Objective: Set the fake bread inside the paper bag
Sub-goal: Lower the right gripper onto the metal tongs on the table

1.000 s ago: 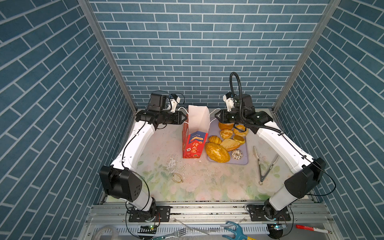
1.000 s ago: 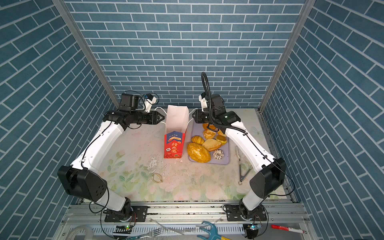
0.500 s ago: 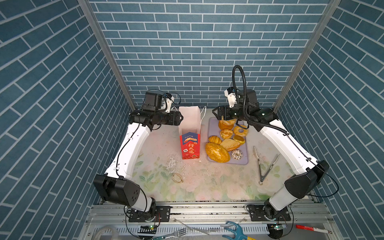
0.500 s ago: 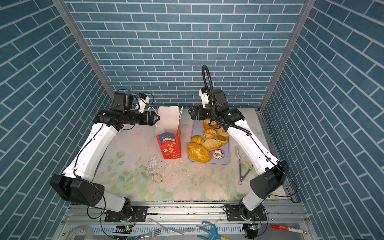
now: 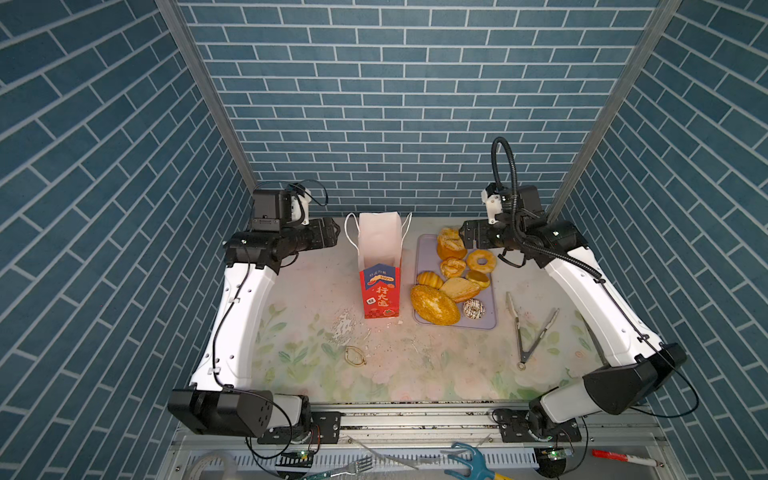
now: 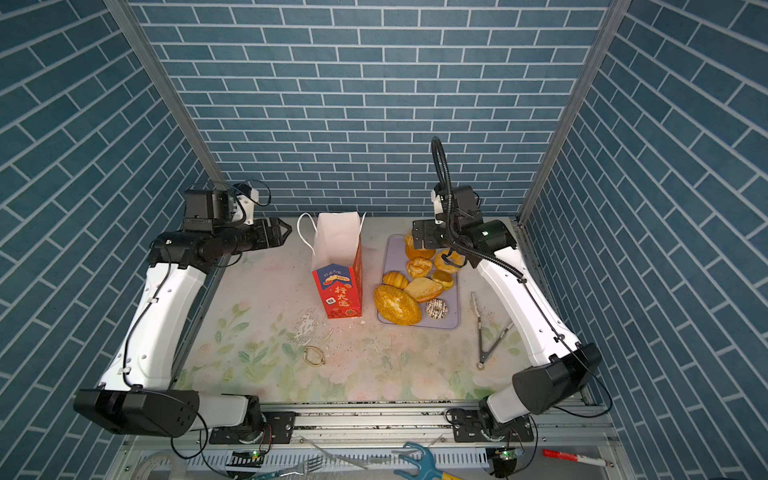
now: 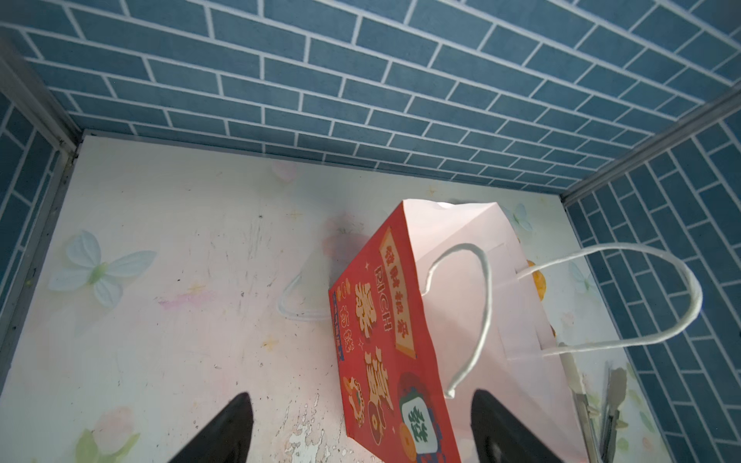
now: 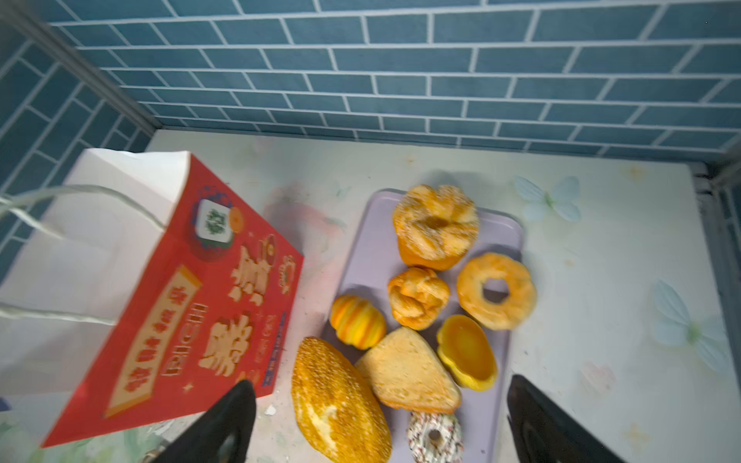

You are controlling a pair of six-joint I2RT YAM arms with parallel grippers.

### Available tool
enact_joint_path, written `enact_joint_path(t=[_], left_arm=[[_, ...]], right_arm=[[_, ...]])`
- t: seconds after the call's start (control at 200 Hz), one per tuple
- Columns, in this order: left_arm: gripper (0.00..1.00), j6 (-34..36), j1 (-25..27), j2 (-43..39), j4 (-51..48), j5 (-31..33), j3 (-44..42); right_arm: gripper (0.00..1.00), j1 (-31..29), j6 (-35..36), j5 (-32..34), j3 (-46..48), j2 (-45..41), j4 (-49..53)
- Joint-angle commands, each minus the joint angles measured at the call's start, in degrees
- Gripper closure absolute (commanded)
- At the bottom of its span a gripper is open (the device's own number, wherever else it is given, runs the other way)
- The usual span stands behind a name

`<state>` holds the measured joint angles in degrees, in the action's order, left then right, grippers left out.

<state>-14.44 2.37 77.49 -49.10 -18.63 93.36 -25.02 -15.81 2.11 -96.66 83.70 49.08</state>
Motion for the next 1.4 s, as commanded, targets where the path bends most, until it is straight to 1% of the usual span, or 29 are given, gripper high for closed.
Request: enact_joint_path(t=[0.0,0.18,0.235,0.28,0.355,0.45,0.55,0.645,0.87,1.015,1.115,1.39], left_arm=[[0.10,-3.9,-1.6,-0.5,0.3,-3.6,-1.9],[0.06,-5.2,-1.7,-0.1,-1.7,-0.2,-2.0],[0.03,-6.4,-1.7,-0.7,-1.3,0.9,-3.0],[0.01,-7.1,-1.7,-1.7,0.6,0.2,-4.7],[0.00,-8.0,-1.7,-3.2,2.9,0.4,-6.5],[0.00,-6.4,-1.7,-2.5,0.7,1.8,-5.1],[0.00,-4.8,-1.7,-2.0,-0.2,1.5,-4.1],[0.00,-3.8,-1.7,-2.2,-0.1,0.8,-3.8],[0.01,-2.5,-1.7,-1.2,1.6,-1.4,-3.1],[0.01,-1.5,-1.7,0.9,0.6,-2.0,0.2],[0.01,-1.6,-1.7,2.2,0.6,-2.4,1.9],[0.01,-1.7,-1.7,3.6,2.2,-3.1,2.5]], right_arm=[[0.04,3.8,-3.4,1.4,5.5,-3.6,7.0],[0.05,7.8,-4.6,1.5,16.7,-6.9,10.2],[0.06,9.1,-5.4,0.8,20.6,-7.6,9.5],[0.07,10.5,-6.3,-0.6,23.7,-8.1,8.5],[0.08,12.3,-7.5,-2.1,28.2,-8.7,6.9],[0.10,13.6,-8.5,-3.0,32.3,-8.8,5.4],[0.12,14.4,-8.8,-2.8,34.5,-7.6,5.4],[0.13,15.5,-9.0,-1.1,35.6,-7.2,6.3],[0.14,21.6,-10.1,-0.9,39.4,-5.9,8.4],[0.10,24.9,-11.2,-1.9,41.8,-6.1,8.4],[0.07,25.9,-11.7,-3.2,42.7,-5.3,9.0],[0.04,28.8,-10.6,-3.7,45.8,-3.5,8.3]])
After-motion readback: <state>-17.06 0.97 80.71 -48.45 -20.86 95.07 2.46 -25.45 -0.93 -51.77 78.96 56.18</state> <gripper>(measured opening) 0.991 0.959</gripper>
